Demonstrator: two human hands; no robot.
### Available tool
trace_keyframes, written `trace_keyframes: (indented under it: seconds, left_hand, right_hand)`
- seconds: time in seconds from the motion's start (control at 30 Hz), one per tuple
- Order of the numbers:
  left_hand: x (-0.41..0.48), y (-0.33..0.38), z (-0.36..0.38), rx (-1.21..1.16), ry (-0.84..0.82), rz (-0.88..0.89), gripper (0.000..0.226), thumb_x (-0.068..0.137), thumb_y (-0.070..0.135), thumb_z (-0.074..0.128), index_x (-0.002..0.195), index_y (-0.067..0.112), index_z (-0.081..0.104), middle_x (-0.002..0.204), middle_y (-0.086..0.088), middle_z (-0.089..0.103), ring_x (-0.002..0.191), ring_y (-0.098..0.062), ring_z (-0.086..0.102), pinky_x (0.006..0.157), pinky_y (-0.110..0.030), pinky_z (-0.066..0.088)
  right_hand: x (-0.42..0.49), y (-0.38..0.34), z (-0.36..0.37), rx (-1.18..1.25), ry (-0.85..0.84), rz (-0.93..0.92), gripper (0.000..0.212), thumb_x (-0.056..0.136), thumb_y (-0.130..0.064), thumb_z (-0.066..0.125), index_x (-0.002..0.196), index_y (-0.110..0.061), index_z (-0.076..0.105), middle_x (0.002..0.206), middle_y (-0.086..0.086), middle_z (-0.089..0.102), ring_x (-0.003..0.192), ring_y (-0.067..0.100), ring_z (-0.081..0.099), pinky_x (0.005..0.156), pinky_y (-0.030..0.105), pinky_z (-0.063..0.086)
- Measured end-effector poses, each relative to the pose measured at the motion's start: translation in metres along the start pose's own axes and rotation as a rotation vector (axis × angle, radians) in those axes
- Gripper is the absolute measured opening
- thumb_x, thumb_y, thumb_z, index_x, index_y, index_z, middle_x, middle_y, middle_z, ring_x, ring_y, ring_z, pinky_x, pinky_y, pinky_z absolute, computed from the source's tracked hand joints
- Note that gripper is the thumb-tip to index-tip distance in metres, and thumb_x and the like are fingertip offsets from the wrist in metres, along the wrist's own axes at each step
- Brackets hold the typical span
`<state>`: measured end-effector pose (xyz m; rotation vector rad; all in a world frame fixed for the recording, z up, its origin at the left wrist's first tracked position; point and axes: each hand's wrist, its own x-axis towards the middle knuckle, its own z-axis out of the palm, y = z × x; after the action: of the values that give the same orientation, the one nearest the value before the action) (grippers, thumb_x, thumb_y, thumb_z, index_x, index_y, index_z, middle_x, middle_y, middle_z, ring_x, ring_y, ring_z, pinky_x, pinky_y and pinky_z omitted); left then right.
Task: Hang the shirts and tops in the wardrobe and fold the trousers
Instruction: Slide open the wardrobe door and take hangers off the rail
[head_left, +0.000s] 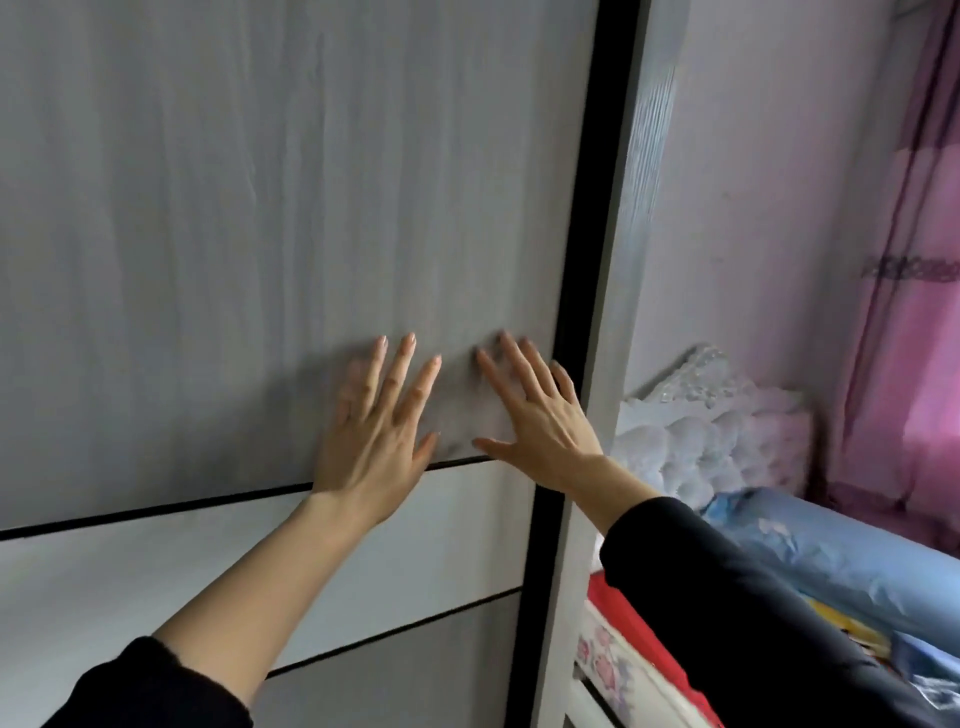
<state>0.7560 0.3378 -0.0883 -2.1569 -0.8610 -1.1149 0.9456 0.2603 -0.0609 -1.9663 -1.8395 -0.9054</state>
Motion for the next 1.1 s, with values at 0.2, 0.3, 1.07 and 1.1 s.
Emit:
trace_keyframes:
  seconds: [0.2, 0.3, 1.07, 1.1]
  left_hand:
    - [-0.01, -0.025, 0.024, 0.315, 0.158, -0.015, 0.074, 0.09, 0.058, 0.043, 0.149, 0.016, 0.029, 0.157, -0.005, 0.023, 0.144, -0.022, 0.02, 0.118, -0.037, 0.01]
    - [-0.013, -0.033, 0.028, 0.44, 0.214, 0.014, 0.074, 0.092, 0.062, 0.041, 0.149, 0.016, 0.031, 0.155, -0.005, 0.028, 0.143, -0.019, 0.024, 0.118, -0.036, 0.012]
    - [-0.07, -0.141, -0.022, 0.53, 0.212, 0.019, 0.072, 0.095, 0.056, 0.031, 0.152, 0.016, 0.014, 0.161, 0.0, 0.004, 0.148, -0.017, 0.007, 0.118, -0.038, 0.01]
    - [-0.075, -0.15, -0.027, 0.525, 0.207, 0.016, 0.071, 0.094, 0.055, 0.031, 0.152, 0.017, 0.013, 0.161, 0.0, 0.003, 0.148, -0.017, 0.006, 0.119, -0.038, 0.009]
  right_hand:
    - [0.025, 0.027, 0.031, -0.031, 0.183, -0.218, 0.114, 0.066, -0.075, 0.062, 0.154, -0.03, 0.004, 0.161, 0.009, -0.002, 0.147, 0.032, -0.004, 0.116, 0.048, 0.006]
    - [0.029, 0.03, 0.036, -0.006, 0.222, -0.268, 0.112, 0.069, -0.073, 0.06, 0.154, -0.03, 0.001, 0.161, 0.007, -0.007, 0.147, 0.03, -0.013, 0.117, 0.049, 0.001]
    - [0.054, -0.081, 0.033, 0.12, 0.423, -0.468, 0.1, 0.07, -0.069, 0.065, 0.151, -0.028, 0.025, 0.159, 0.009, 0.01, 0.145, 0.041, 0.002, 0.115, 0.05, 0.0]
    - [0.056, -0.092, 0.032, 0.121, 0.433, -0.474, 0.099, 0.07, -0.068, 0.066, 0.151, -0.027, 0.025, 0.159, 0.009, 0.011, 0.145, 0.041, 0.003, 0.115, 0.051, 0.0]
